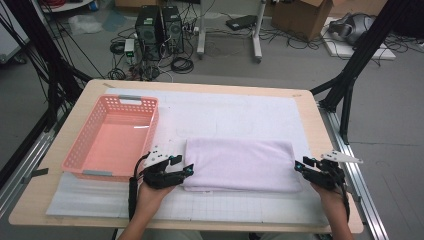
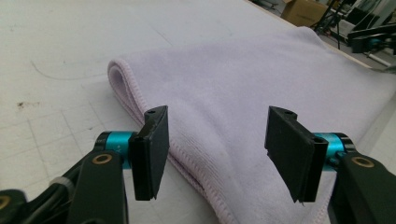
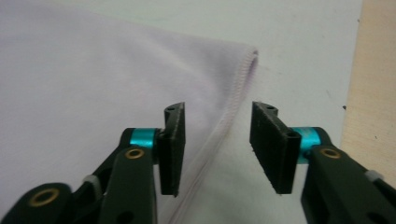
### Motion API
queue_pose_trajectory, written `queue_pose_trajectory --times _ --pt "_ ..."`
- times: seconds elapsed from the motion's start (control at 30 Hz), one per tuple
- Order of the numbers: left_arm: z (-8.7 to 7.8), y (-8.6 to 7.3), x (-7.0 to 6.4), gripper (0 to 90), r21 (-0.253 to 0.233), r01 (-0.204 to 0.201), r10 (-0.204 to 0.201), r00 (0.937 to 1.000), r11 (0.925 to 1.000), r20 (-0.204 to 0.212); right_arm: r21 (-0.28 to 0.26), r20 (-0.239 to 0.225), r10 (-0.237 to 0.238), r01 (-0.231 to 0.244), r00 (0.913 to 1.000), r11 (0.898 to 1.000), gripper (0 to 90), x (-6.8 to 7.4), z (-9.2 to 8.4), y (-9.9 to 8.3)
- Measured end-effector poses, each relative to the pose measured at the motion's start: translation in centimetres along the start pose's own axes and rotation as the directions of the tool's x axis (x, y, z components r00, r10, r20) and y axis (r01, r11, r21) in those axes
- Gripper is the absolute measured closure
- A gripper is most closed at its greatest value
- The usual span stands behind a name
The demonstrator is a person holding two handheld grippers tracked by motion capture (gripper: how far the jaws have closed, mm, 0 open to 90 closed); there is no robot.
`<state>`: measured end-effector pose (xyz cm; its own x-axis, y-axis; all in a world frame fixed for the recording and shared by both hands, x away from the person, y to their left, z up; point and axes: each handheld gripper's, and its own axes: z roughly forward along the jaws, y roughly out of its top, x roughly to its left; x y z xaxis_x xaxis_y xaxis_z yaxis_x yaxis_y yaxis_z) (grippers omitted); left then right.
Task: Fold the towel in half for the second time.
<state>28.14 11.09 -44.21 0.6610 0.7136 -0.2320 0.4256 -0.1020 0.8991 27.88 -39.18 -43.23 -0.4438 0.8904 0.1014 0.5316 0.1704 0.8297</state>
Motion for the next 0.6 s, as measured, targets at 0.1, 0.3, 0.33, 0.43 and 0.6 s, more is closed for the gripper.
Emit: queue_pose_trajectory --times 0.1,0.3,0.33,0.43,0.6 --pt "-0.1 0.1 -0.3 37.6 -0.016 -0.003 0.003 1.0 0.9999 0.006 -0.039 -0.021 -0.038 0.037 0.9991 0.999 43.4 0.5 -1.9 -0.7" --pt "0.0 0.1 -0.7 23.5 -0.014 -0.007 0.007 0.9995 0.9999 -0.03 -0.106 -0.001 -0.027 0.027 0.9996 0.994 27.8 0.9 -3.0 -1.1" --pt "-0.1 0.1 -0.7 22.9 -0.02 -0.007 0.007 0.9996 0.9998 -0.027 -0.112 0.003 -0.027 0.027 0.9996 0.993 26.2 0.9 -2.9 -1.0" --pt "-0.1 0.1 -0.7 22.9 -0.025 -0.028 0.027 0.9994 0.9993 -0.02 -0.119 0.017 -0.035 0.036 0.9993 0.992 22.4 1.0 -2.8 -1.0" --pt "-0.1 0.1 -0.5 23.7 -0.037 -0.021 0.02 0.9995 0.9991 -0.023 -0.128 0.019 -0.033 0.035 0.9993 0.991 21.0 1.2 -2.9 -0.9"
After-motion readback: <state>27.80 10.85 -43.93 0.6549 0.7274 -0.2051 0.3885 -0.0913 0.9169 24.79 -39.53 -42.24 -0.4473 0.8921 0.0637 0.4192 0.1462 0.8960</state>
